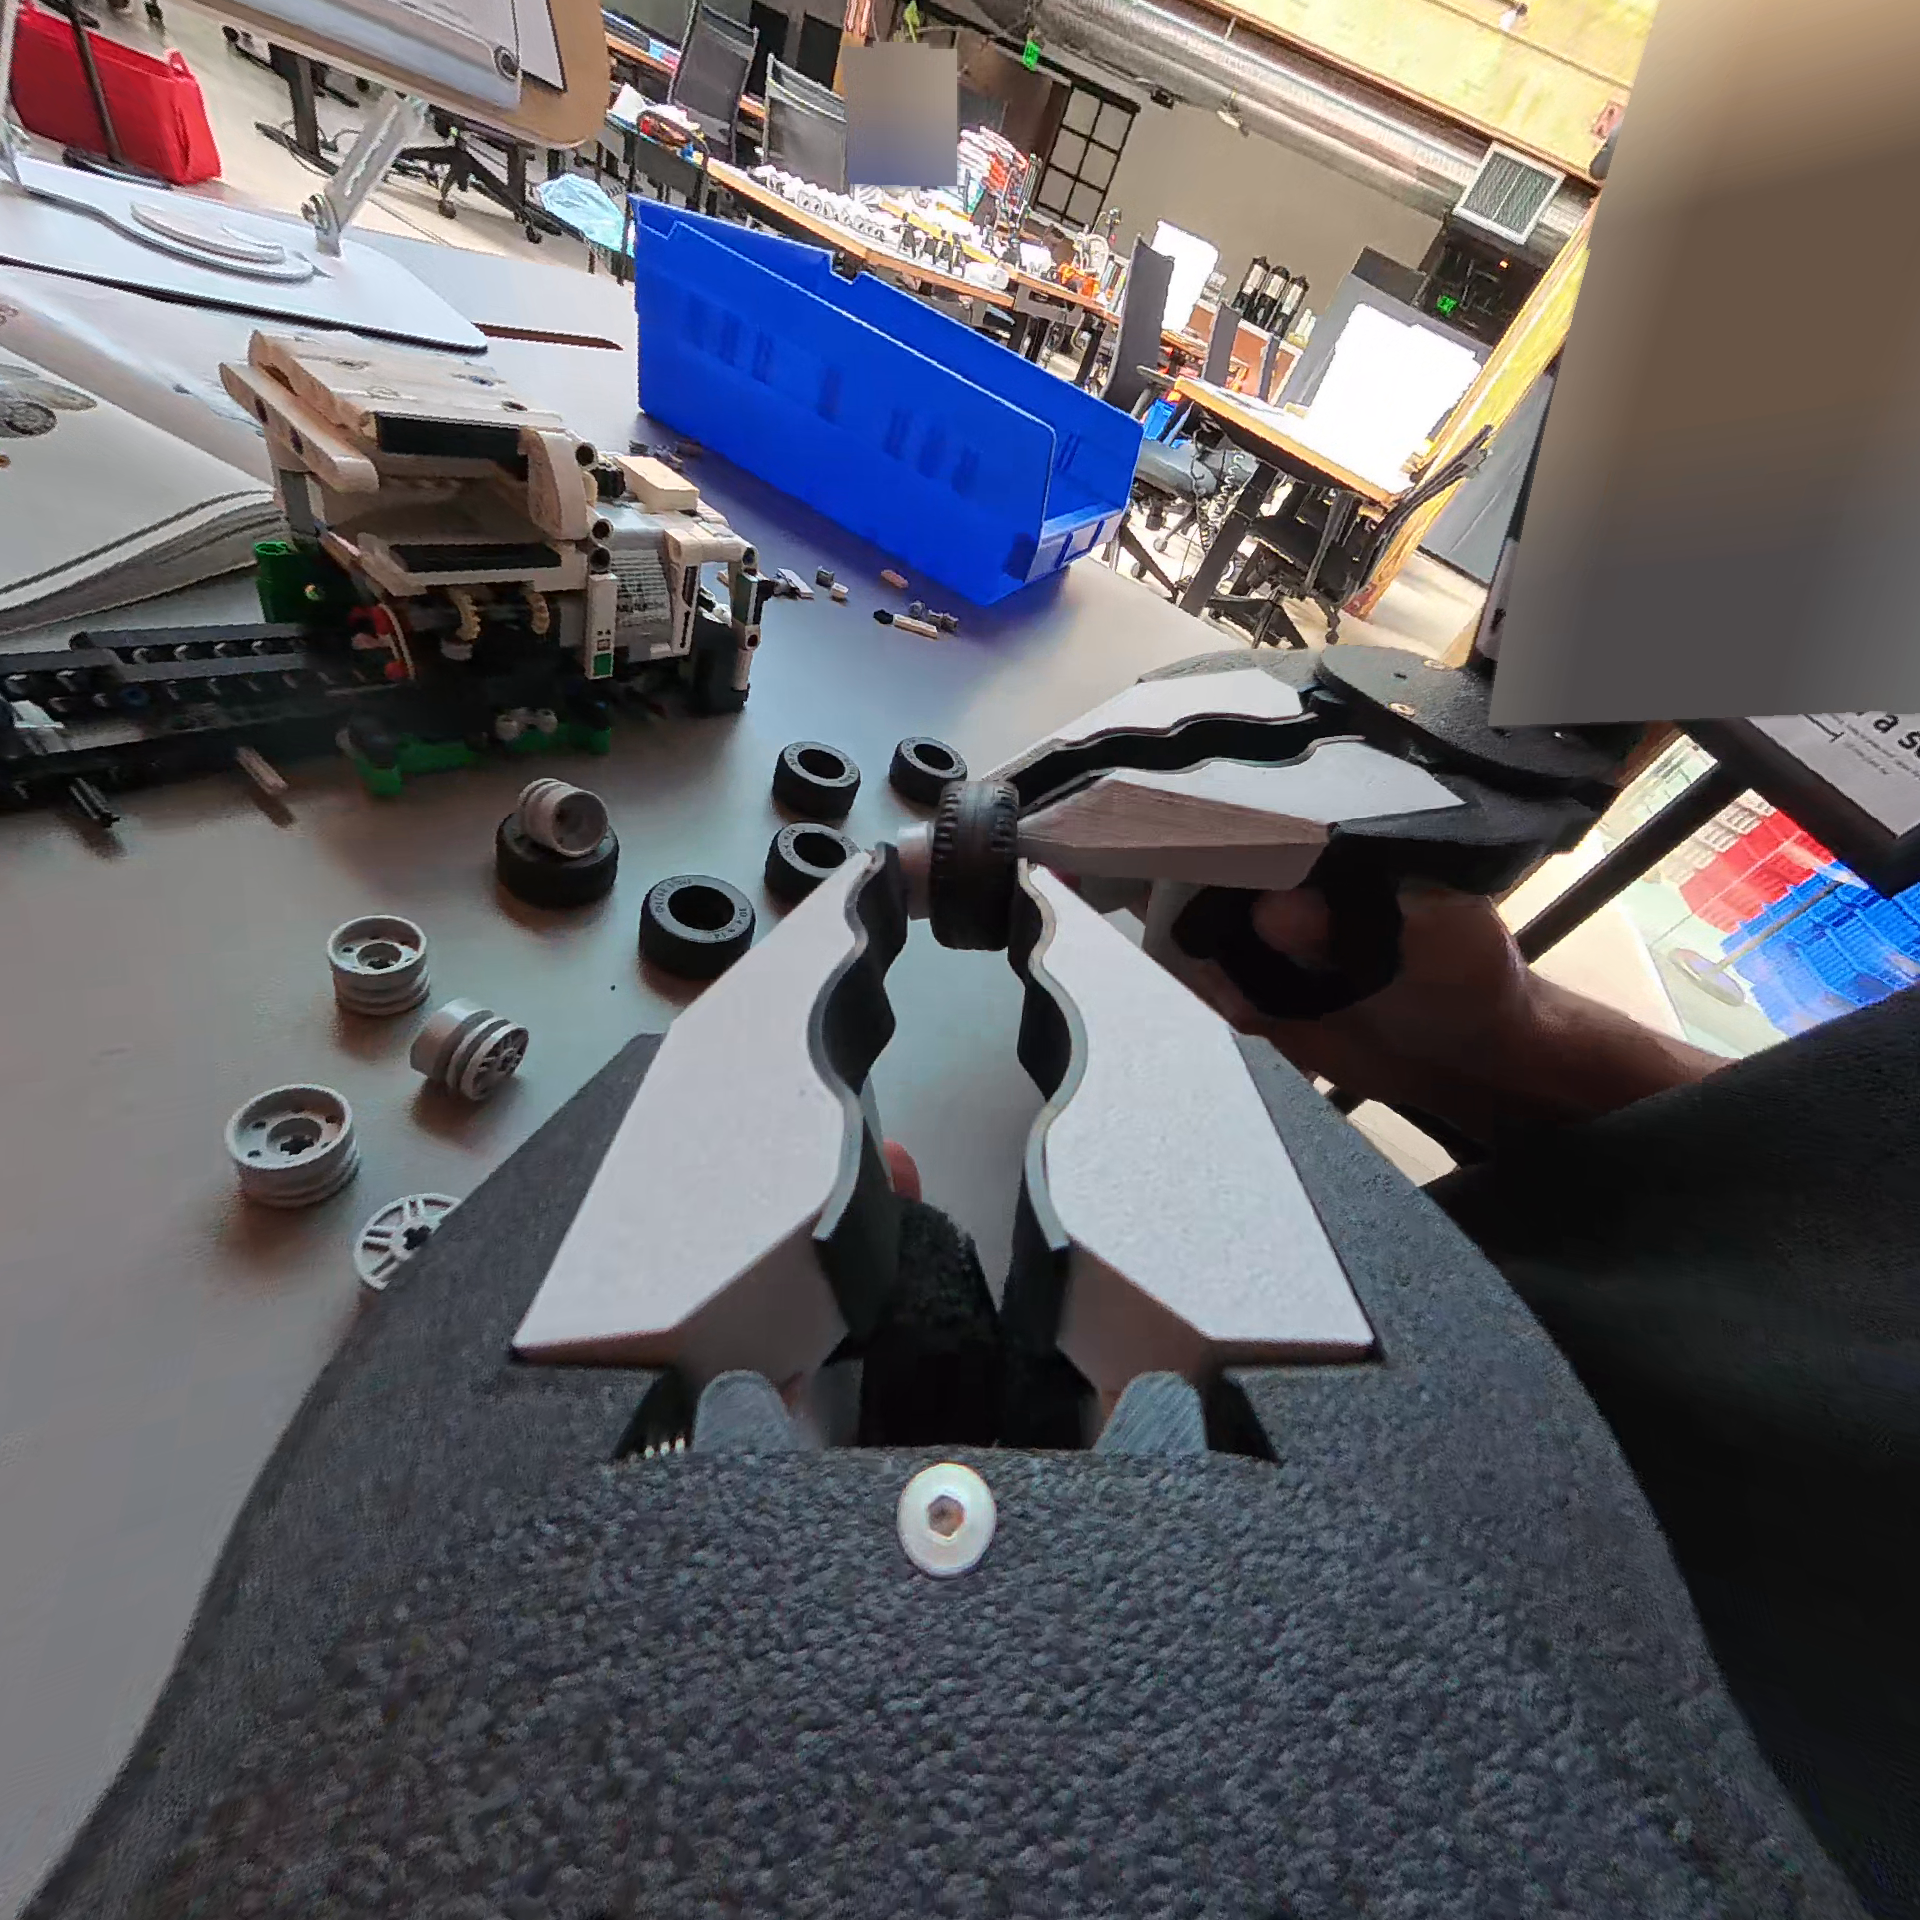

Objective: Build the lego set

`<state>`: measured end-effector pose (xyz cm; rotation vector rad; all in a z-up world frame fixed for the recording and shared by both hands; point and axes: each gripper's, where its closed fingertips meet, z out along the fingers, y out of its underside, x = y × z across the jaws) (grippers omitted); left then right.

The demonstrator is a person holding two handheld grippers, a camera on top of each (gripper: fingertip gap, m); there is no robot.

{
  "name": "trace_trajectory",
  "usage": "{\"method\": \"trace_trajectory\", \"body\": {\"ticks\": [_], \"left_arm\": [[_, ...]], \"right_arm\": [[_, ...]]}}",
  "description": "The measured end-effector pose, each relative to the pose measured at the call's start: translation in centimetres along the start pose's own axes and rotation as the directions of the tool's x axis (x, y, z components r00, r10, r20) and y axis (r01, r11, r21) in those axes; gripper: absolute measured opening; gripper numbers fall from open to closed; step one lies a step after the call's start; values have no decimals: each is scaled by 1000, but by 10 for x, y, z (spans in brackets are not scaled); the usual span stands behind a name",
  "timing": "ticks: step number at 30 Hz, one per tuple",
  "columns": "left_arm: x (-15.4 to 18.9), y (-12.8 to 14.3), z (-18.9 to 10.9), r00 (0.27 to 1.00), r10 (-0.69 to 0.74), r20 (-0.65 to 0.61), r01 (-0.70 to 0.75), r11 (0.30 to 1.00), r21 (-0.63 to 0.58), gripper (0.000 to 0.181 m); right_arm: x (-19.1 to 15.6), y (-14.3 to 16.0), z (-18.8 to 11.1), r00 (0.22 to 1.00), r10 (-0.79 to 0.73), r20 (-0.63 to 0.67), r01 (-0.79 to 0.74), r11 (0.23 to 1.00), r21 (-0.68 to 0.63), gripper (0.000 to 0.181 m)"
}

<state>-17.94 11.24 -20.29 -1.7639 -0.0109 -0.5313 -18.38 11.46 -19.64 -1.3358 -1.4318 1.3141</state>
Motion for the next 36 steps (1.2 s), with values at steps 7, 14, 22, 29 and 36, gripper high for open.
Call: {"method": "trace_trajectory", "body": {"ticks": [7, 14, 22, 29, 36], "left_arm": [[6, 3, -3, 990, 136, -26, -137, 989, -54, 19], [0, 20, -7, 920, 391, -34, -381, 871, -311, 21], [1, 15, -2, 913, 406, -38, -397, 863, -314, 21], [-4, 16, 0, 891, 453, -14, -436, 849, -298, 20], [-6, 15, -3, 945, 323, -53, -326, 913, -245, 19]], "right_arm": [[-4, 7, -4, 993, 88, 81, -85, 996, -39, 7], [-8, 20, -1, 994, -97, 56, 104, 984, -145, 6], [-4, 15, -5, 982, -187, 21, 187, 967, -170, 5], [0, 17, -3, 1000, -18, 11, 19, 994, -108, 5], [2, 15, 4, 999, -40, 37, 44, 993, -114, 5]]}}
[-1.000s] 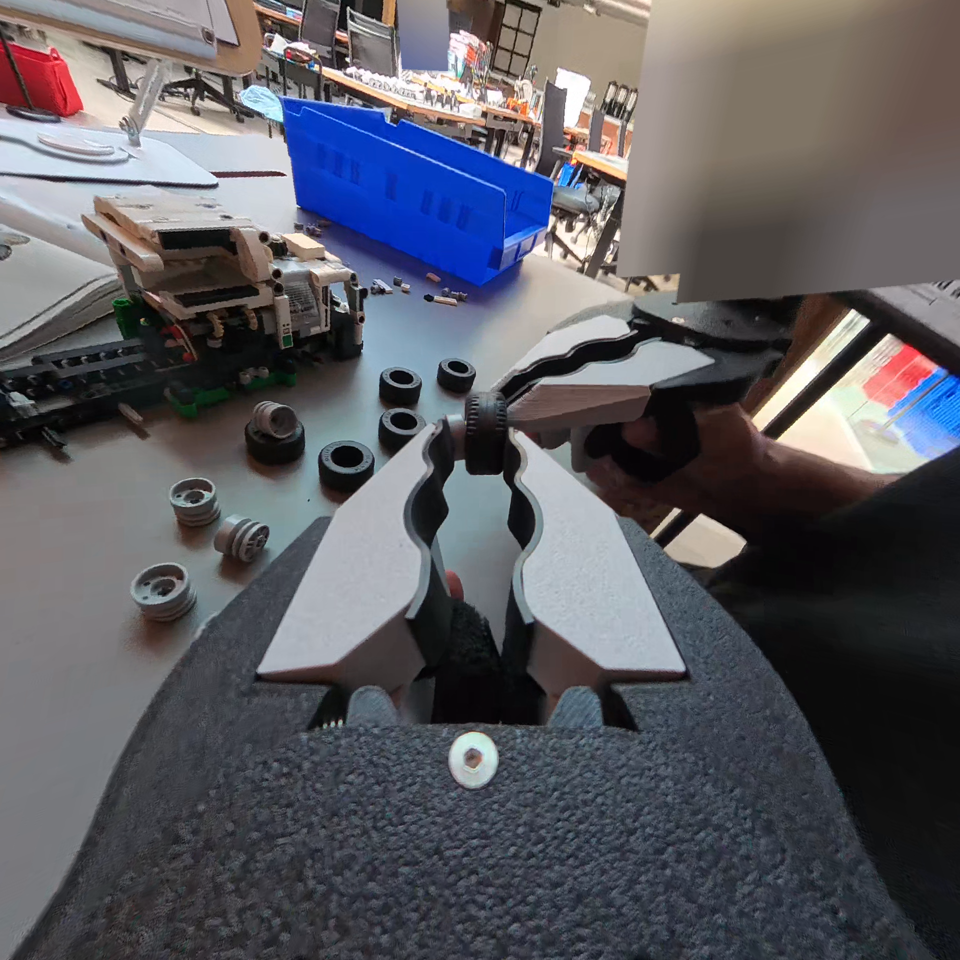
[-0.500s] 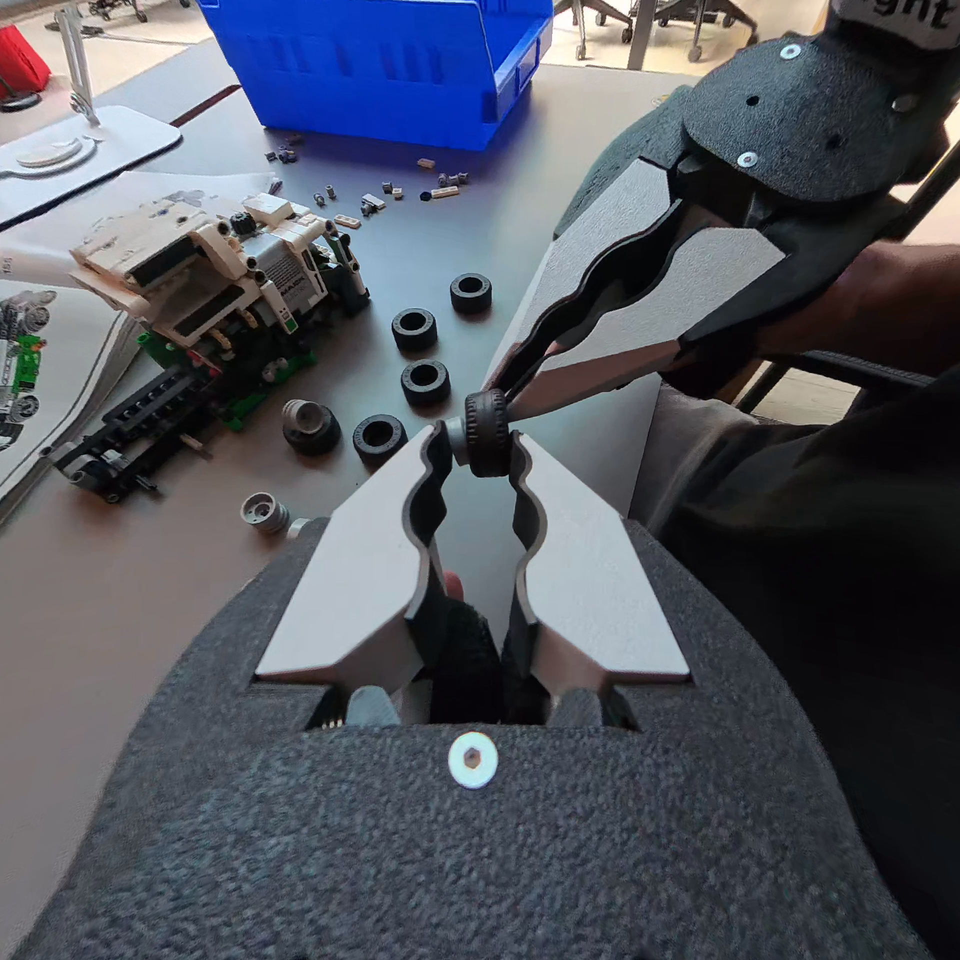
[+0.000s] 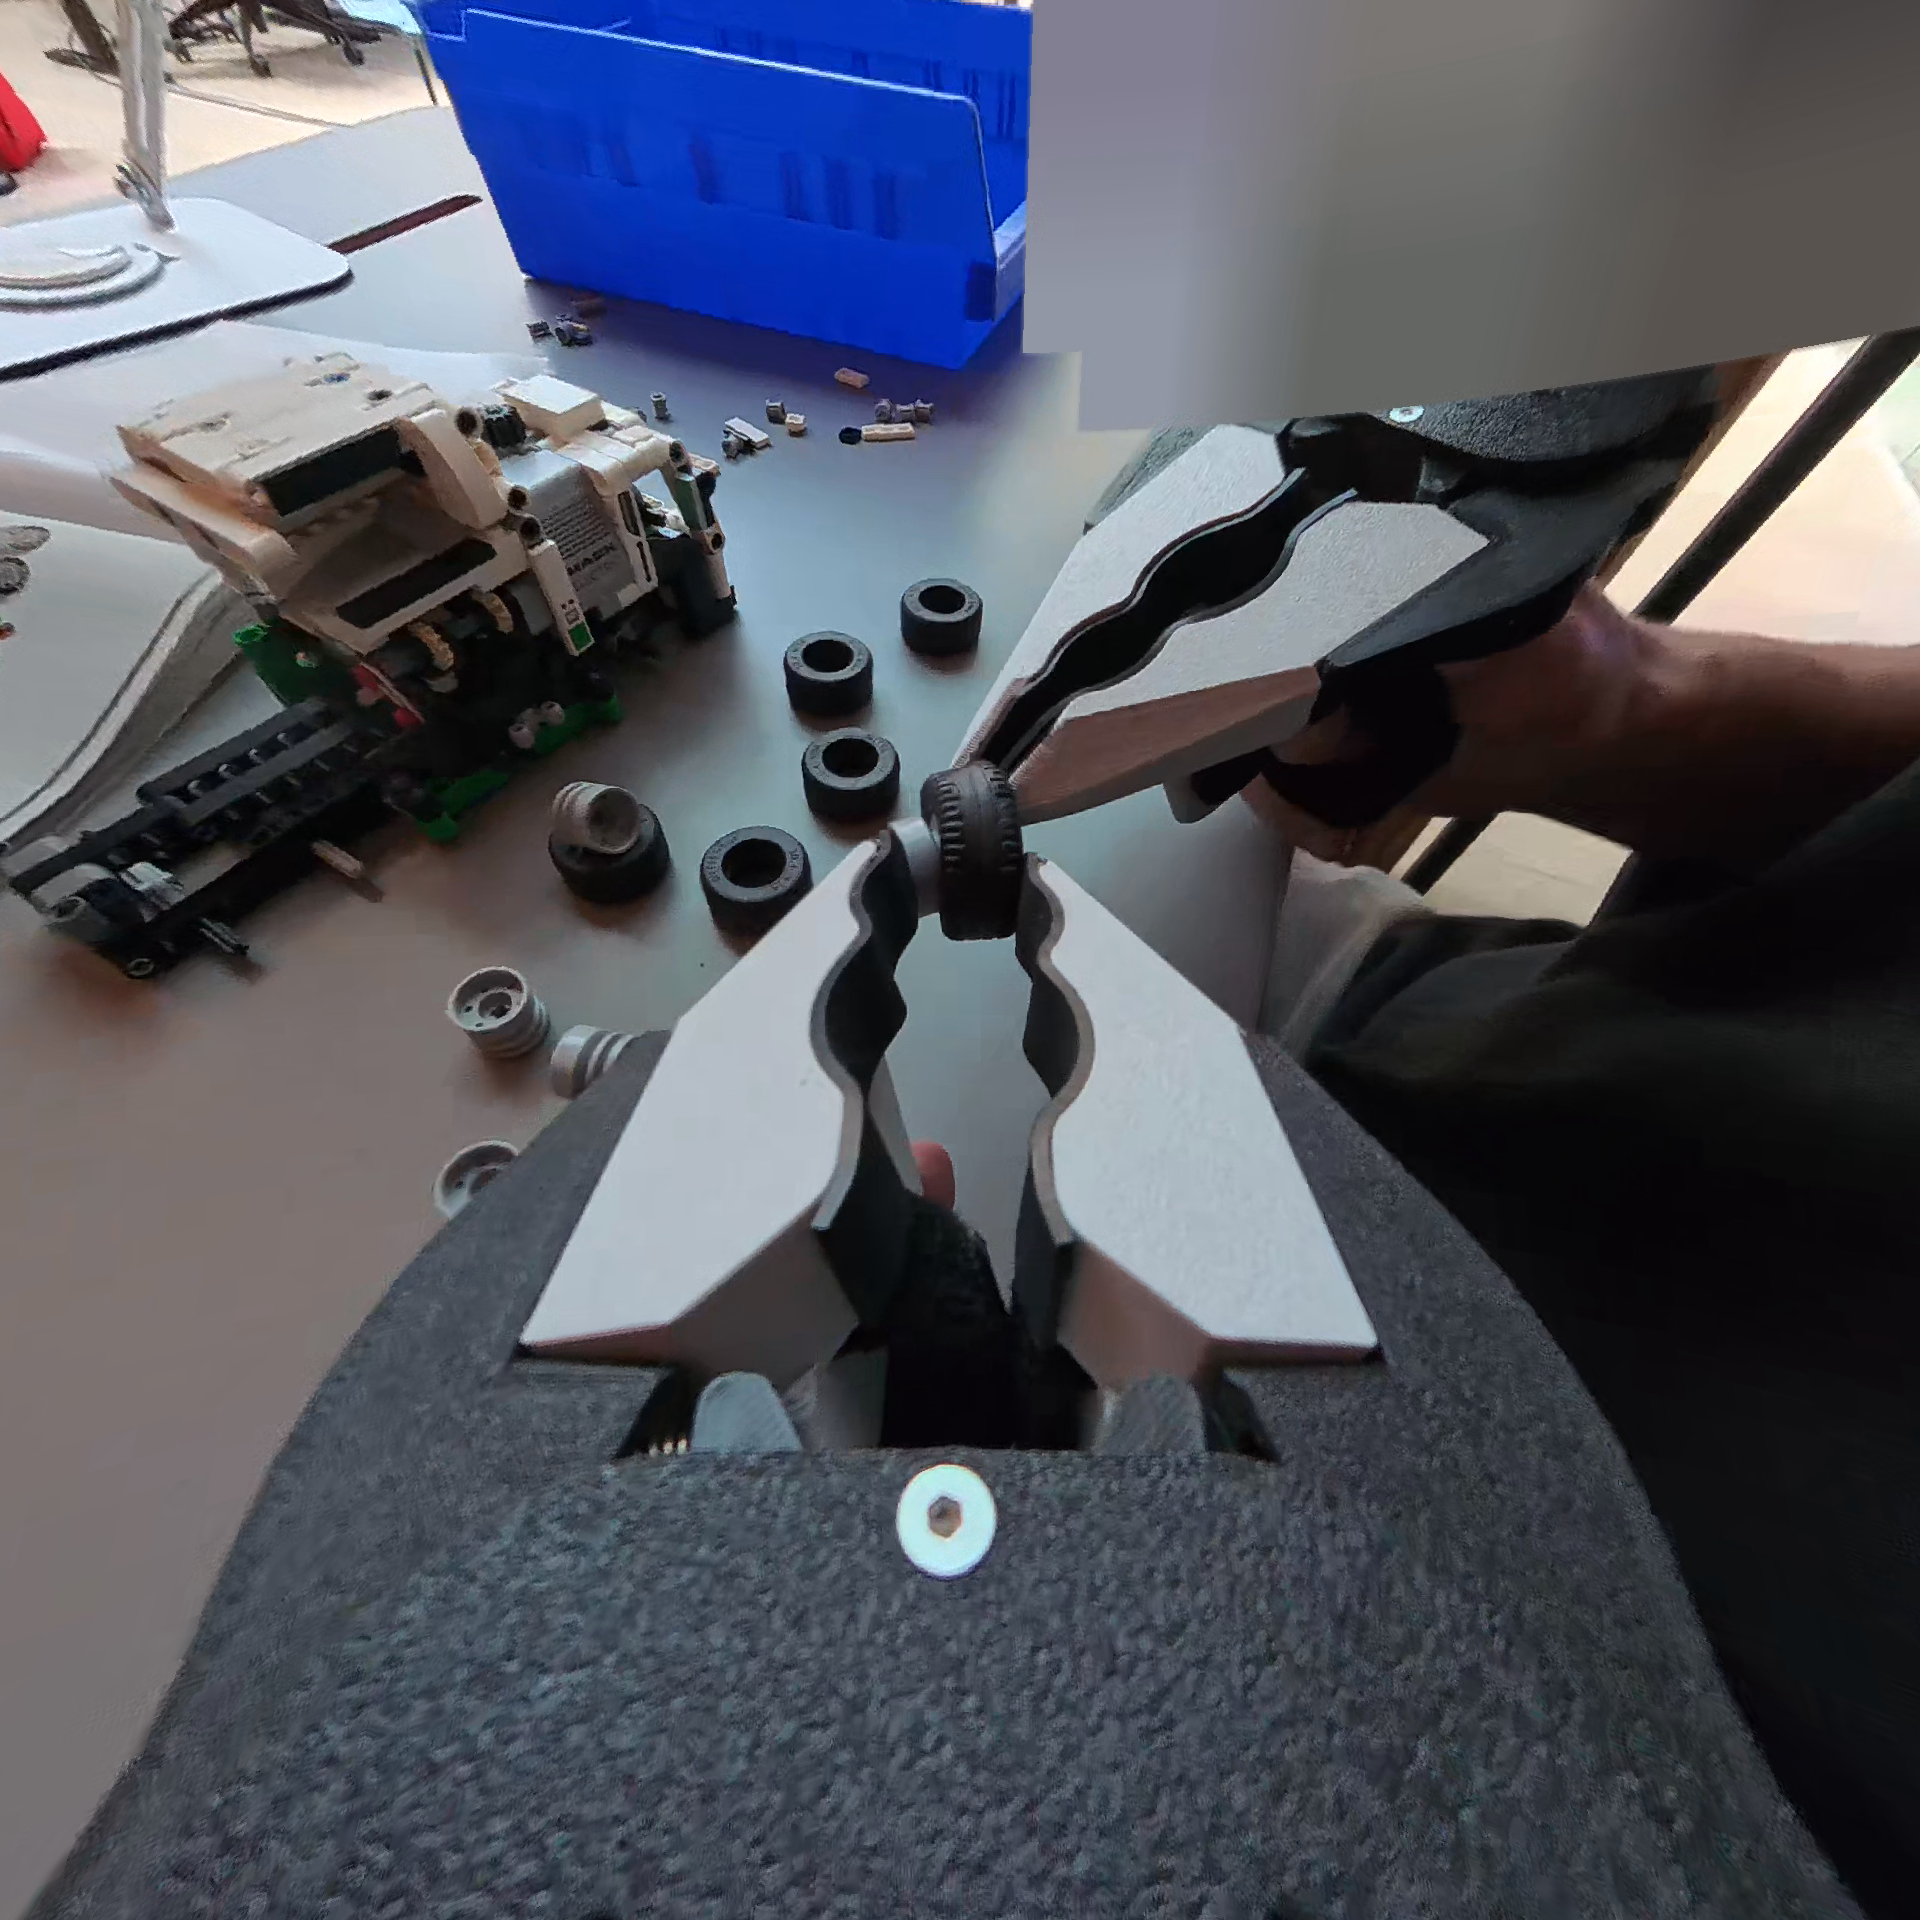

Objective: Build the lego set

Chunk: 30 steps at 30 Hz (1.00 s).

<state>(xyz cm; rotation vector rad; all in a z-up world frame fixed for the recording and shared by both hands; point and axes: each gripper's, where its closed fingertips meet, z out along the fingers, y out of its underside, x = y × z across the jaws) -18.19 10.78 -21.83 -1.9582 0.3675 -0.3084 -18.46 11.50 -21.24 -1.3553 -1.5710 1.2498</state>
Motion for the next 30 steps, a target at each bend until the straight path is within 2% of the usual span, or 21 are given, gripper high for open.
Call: {"method": "trace_trajectory", "body": {"ticks": [3, 6, 8, 11, 14, 16, 17, 22, 24, 29, 30], "left_arm": [[2, 0, -1, 993, -91, -77, 94, 995, 35, 20], [2, 7, 0, 991, -98, -93, 98, 995, 1, 20], [2, 2, -2, 985, -126, -120, 130, 991, 24, 20], [-3, 0, -4, 958, -232, -166, 242, 969, 42, 19], [-7, -10, -8, 879, -396, -266, 432, 897, 89, 19], [-7, -15, -9, 848, -432, -306, 484, 867, 116, 18], [-6, -16, -9, 837, -447, -316, 503, 856, 123, 18], [-5, -16, -7, 808, -485, -336, 551, 824, 136, 18], [-2, -19, -8, 794, -484, -369, 560, 818, 132, 19], [7, -21, -7, 820, -424, -383, 503, 855, 130, 19], [8, -22, -7, 824, -414, -386, 496, 857, 139, 19]], "right_arm": [[-3, 0, 0, 982, 112, 155, -113, 994, 1, 5], [-6, 8, 3, 920, 268, 286, -256, 963, -77, 6], [-6, 1, 3, 911, 255, 324, -253, 966, -47, 6], [-5, -2, 7, 932, 195, 307, -191, 981, -42, 7], [-4, -13, 7, 896, 280, 345, -292, 956, -16, 9], [-2, -16, 8, 872, 334, 357, -356, 934, -5, 18], [-2, -17, 8, 868, 341, 361, -367, 930, 3, 18], [-3, -20, 11, 930, 257, 264, -283, 957, 62, 13], [-5, -24, 8, 902, 298, 314, -337, 938, 77, 12], [-9, -22, 0, 718, 498, 486, -553, 832, -36, 11], [-8, -24, -2, 715, 498, 491, -555, 831, -34, 11]]}}
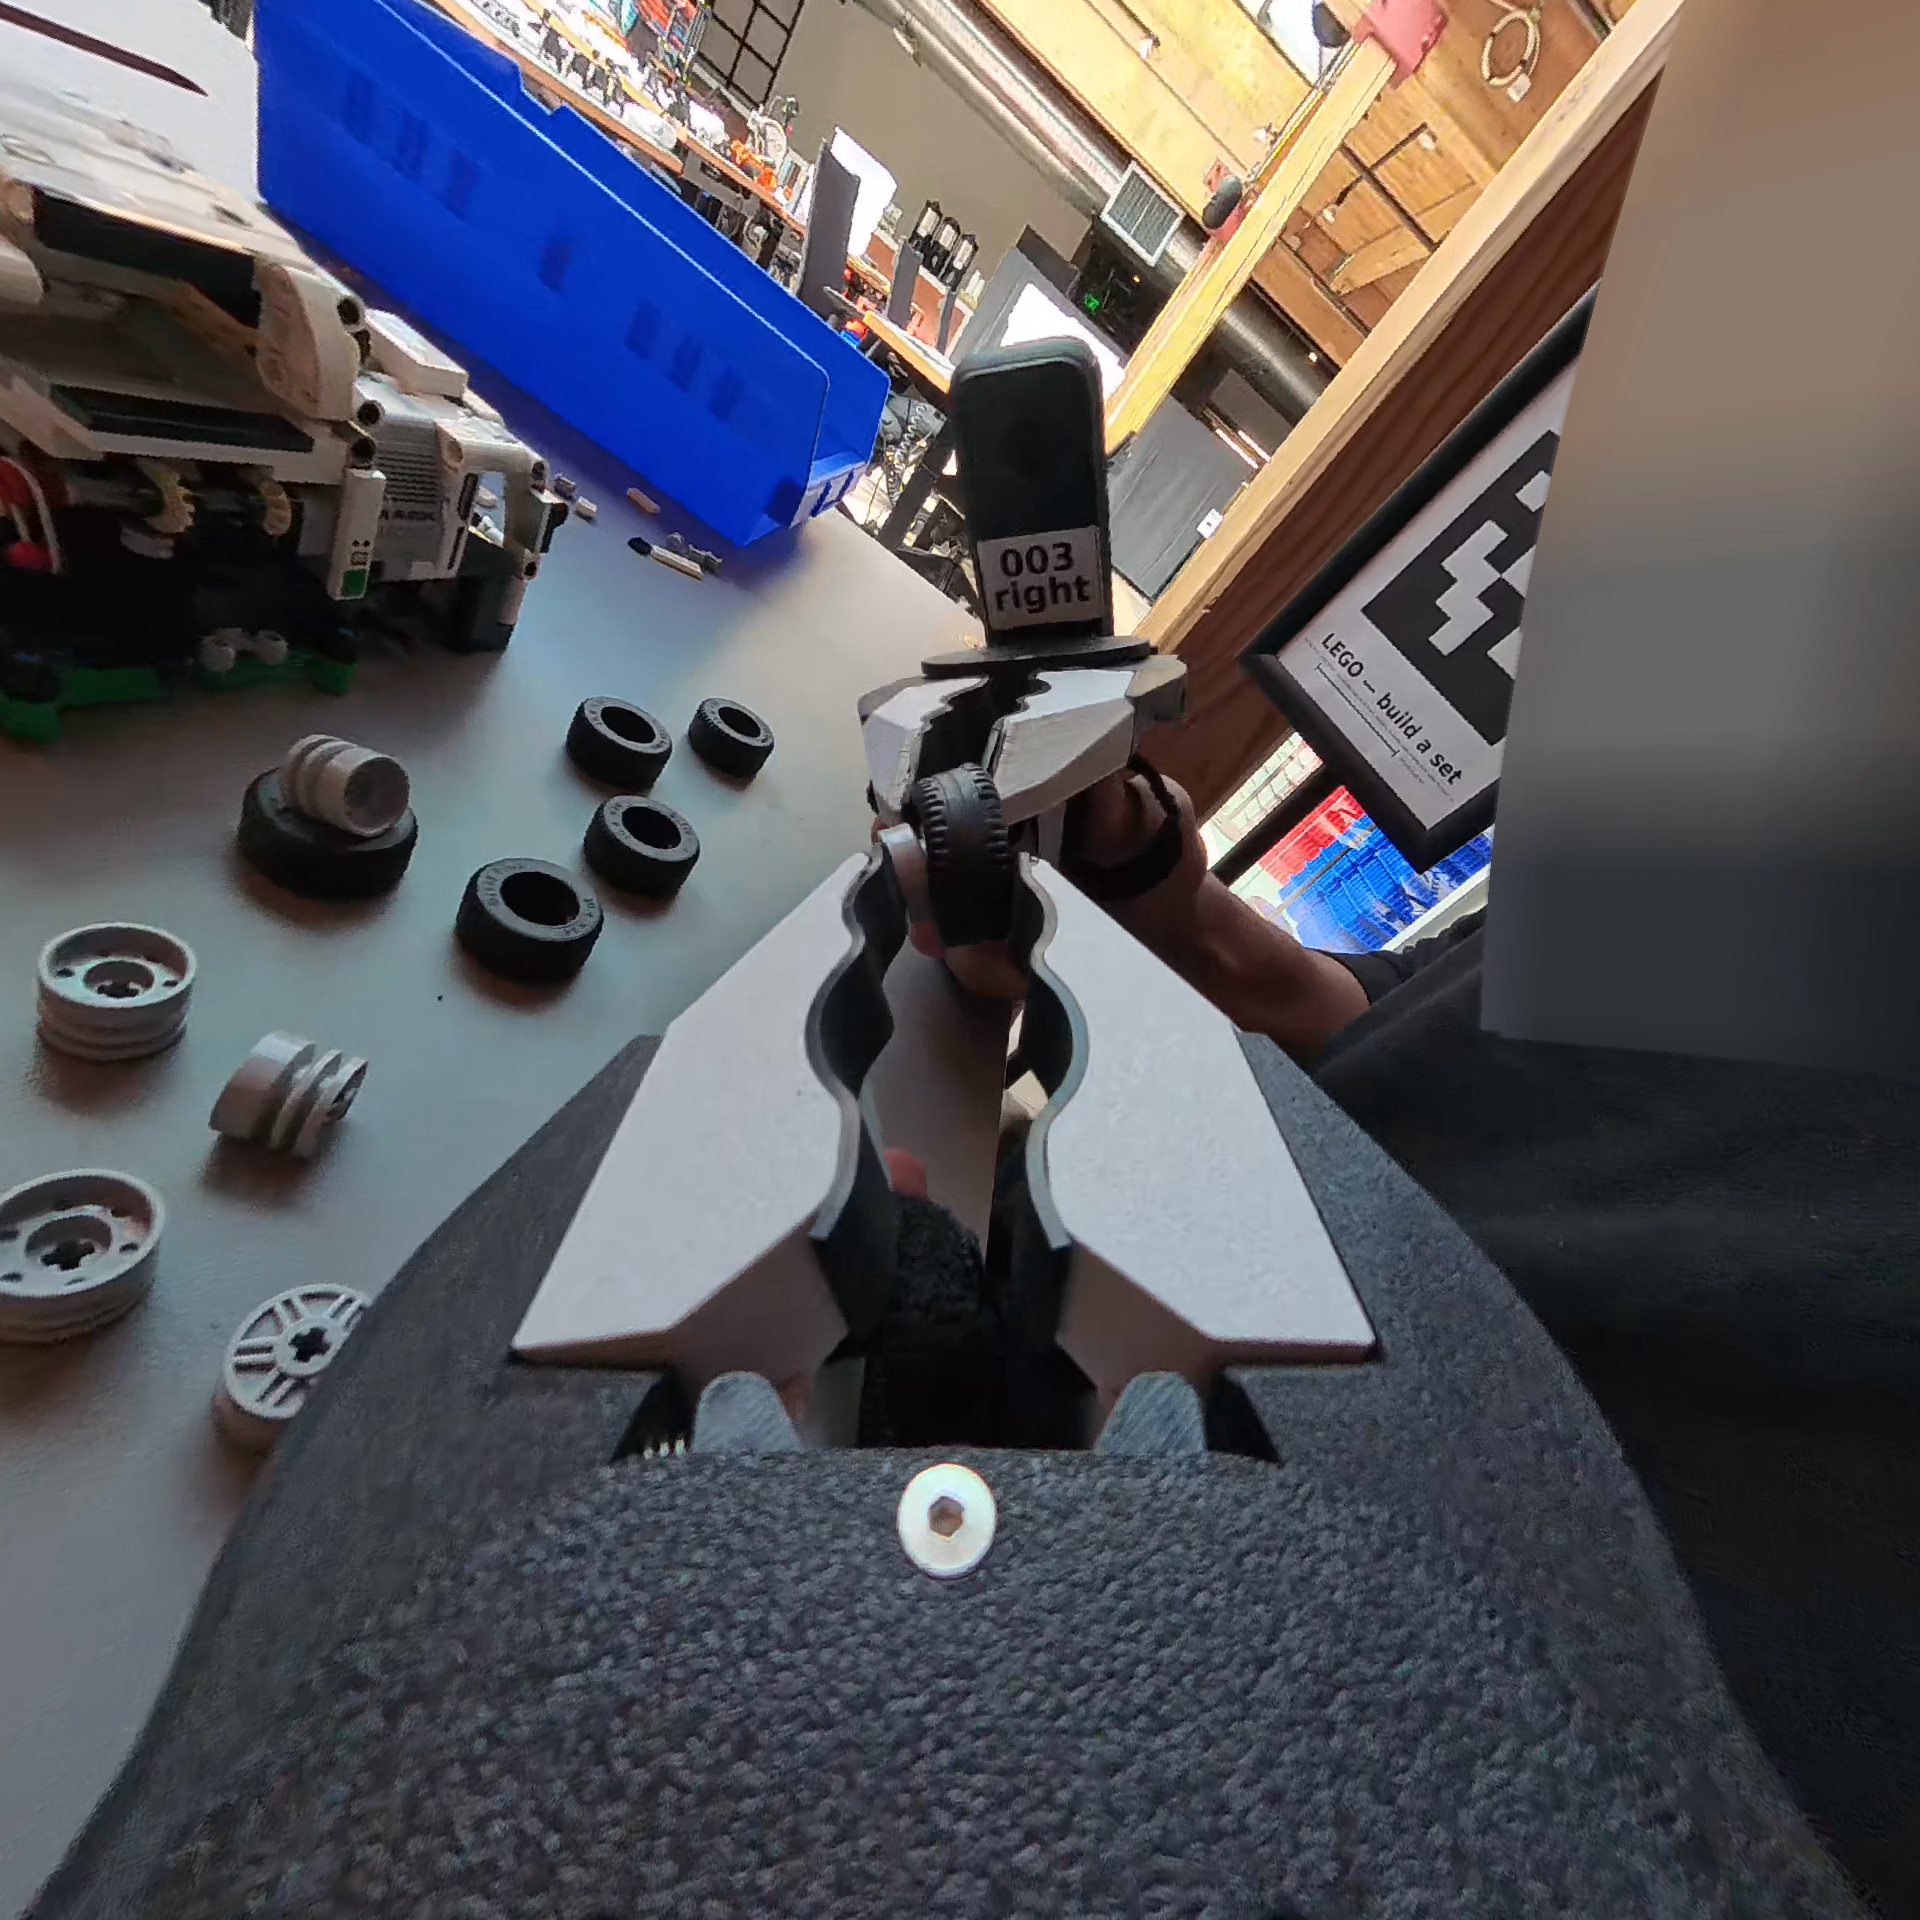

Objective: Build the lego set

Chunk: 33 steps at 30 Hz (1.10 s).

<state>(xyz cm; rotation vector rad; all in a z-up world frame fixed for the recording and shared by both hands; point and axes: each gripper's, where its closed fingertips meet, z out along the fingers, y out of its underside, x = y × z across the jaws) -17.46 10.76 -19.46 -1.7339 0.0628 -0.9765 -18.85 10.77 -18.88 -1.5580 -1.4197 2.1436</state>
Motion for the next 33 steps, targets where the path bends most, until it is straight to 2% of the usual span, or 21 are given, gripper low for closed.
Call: {"method": "trace_trajectory", "body": {"ticks": [4, 8, 13, 16, 18, 19, 21, 23, 24, 28, 31, 33], "left_arm": [[6, -6, 0, 999, 38, -16, -37, 998, 49, 19], [-1, -6, -2, 1000, 24, 9, -25, 998, 57, 19], [-11, -4, -4, 997, 40, 67, -42, 999, 27, 18], [-11, -7, -5, 997, 40, 62, -42, 998, 40, 18], [-4, -10, -5, 999, 44, 20, -46, 997, 58, 18], [2, -12, -5, 999, 44, -13, -43, 997, 67, 18], [16, -15, -3, 996, 59, -67, -53, 995, 88, 18], [23, -14, -1, 992, 98, -81, -90, 991, 96, 18], [24, -13, 0, 990, 107, -88, -98, 990, 97, 18], [24, -10, 3, 987, 145, -73, -140, 988, 70, 18], [21, -8, 7, 982, 187, -38, -187, 982, 15, 19], [18, -6, 9, 980, 196, -15, -196, 980, -22, 19]], "right_arm": [[-6, -6, -1, 991, 101, 88, -104, 994, 29, 10], [3, -6, 3, 977, 198, 74, -200, 980, 14, 10], [12, -6, 6, 995, -43, -95, 44, 999, 10, 10], [12, -9, 6, 948, -240, -210, 245, 970, -7, 10], [5, -11, 5, 952, -246, -180, 254, 967, 22, 16], [2, -12, 3, 973, -191, -132, 199, 979, 45, 26], [-5, -11, 1, 998, -54, 12, 53, 997, 63, 29], [-18, -8, 0, 991, 0, 134, -10, 997, 74, 32], [-26, -7, -1, 983, 6, 183, -22, 996, 85, 21], [-25, -7, -3, 991, -89, 99, 78, 991, 107, 19], [-22, -4, -8, 993, -91, 76, 87, 995, 58, 17], [-17, -2, -10, 988, -151, 32, 151, 988, 15, 16]]}}
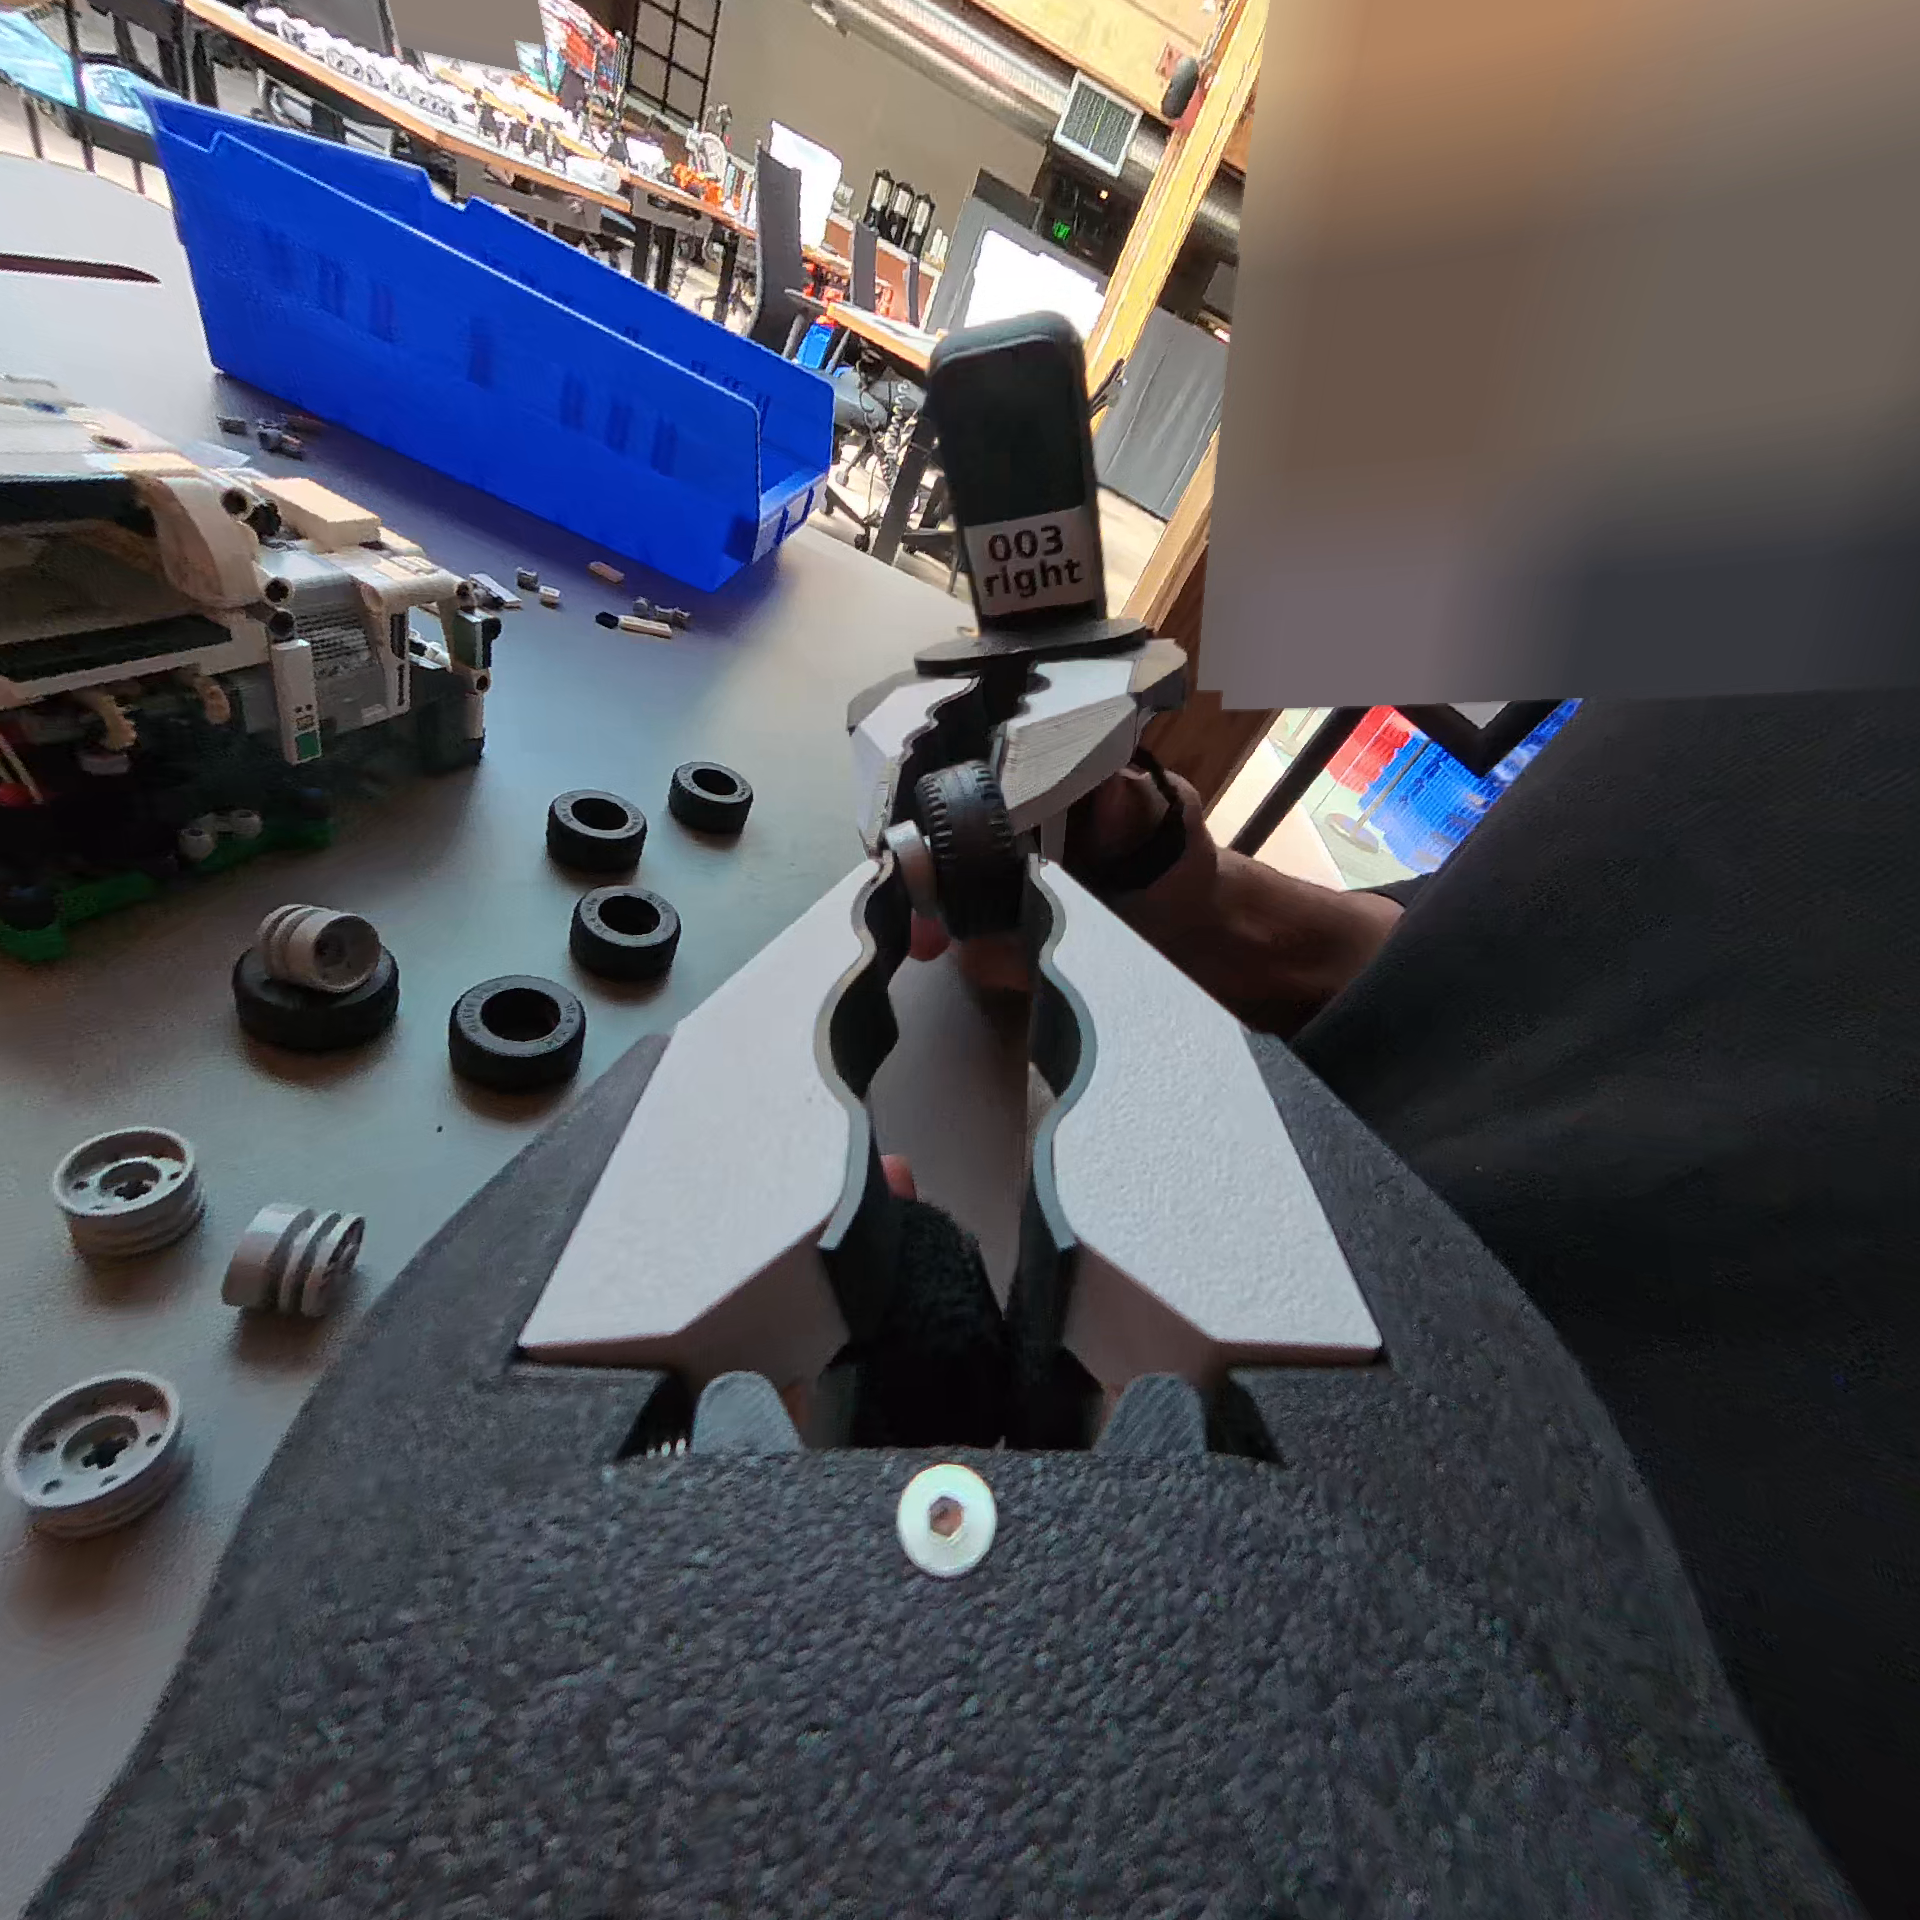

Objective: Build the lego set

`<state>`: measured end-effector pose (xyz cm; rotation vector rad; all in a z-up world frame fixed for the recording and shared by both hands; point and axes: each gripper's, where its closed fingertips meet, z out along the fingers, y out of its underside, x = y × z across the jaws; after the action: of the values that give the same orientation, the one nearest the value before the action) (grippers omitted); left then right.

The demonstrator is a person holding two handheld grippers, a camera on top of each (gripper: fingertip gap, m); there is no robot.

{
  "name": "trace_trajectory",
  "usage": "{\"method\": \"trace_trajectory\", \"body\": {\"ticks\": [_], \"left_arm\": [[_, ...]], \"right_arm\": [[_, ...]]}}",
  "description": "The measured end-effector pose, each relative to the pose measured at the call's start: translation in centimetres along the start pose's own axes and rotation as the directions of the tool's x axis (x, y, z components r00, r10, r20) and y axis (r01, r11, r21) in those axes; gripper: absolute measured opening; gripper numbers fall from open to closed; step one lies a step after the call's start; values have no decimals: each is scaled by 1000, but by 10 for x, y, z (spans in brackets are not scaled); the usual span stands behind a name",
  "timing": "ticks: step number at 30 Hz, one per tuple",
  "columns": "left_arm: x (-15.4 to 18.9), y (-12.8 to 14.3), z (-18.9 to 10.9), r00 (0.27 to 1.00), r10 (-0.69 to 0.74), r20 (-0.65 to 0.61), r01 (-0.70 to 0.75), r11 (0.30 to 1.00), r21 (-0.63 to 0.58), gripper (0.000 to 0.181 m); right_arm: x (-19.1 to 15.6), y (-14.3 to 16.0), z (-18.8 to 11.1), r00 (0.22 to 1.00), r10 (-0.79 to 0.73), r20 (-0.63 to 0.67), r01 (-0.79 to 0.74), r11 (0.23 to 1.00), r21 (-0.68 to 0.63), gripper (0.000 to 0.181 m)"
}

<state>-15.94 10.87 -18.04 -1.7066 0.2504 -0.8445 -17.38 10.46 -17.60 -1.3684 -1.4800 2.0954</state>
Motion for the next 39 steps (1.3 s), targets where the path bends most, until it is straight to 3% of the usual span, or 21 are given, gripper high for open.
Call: {"method": "trace_trajectory", "body": {"ticks": [4, 6, 13, 15, 17, 19, 23, 28, 30, 34, 37, 39], "left_arm": [[-12, 9, 3, 992, 66, 105, -56, 994, -92, 25], [-15, 9, 4, 984, 110, 138, -96, 990, -103, 22], [-32, 20, -2, 964, 193, 184, -158, 969, -191, 14], [-39, 18, -4, 972, 110, 206, -80, 986, -148, 14], [-39, 22, -4, 986, -23, 164, 44, 990, -130, 29], [-41, 27, -4, 986, -51, 157, 75, 986, -149, 27], [-44, 34, -7, 976, 78, 204, -30, 973, -229, 20], [-45, 46, -6, 950, 228, 215, -146, 928, -343, 36], [-41, 49, -3, 955, 234, 185, -158, 923, -352, 24], [-38, 58, 0, 948, 279, 151, -195, 889, -414, 21], [-38, 51, 1, 917, 362, 169, -276, 880, -387, 21], [-34, 44, 2, 906, 386, 170, -314, 886, -341, 21]], "right_arm": [[15, 10, 0, 980, -160, -115, 142, 978, -152, 14], [22, 23, 1, 956, -255, -142, 215, 944, -250, 2], [40, 29, 3, 948, -269, -167, 212, 931, -299, 7], [47, 27, 3, 922, -334, -197, 262, 911, -317, 11], [50, 27, 4, 870, -444, -213, 355, 865, -354, 12], [49, 30, 6, 831, -515, -209, 416, 826, -381, 12], [50, 32, 5, 827, -521, -211, 417, 820, -394, 12], [40, 39, 5, 828, -543, -137, 449, 790, -417, 12], [40, 38, 4, 792, -595, -132, 500, 758, -419, 12], [40, 46, 0, 767, -635, -97, 529, 710, -465, 13], [39, 41, -3, 792, -596, -135, 496, 756, -427, 16], [37, 33, -5, 826, -545, -142, 465, 802, -374, 28]]}}
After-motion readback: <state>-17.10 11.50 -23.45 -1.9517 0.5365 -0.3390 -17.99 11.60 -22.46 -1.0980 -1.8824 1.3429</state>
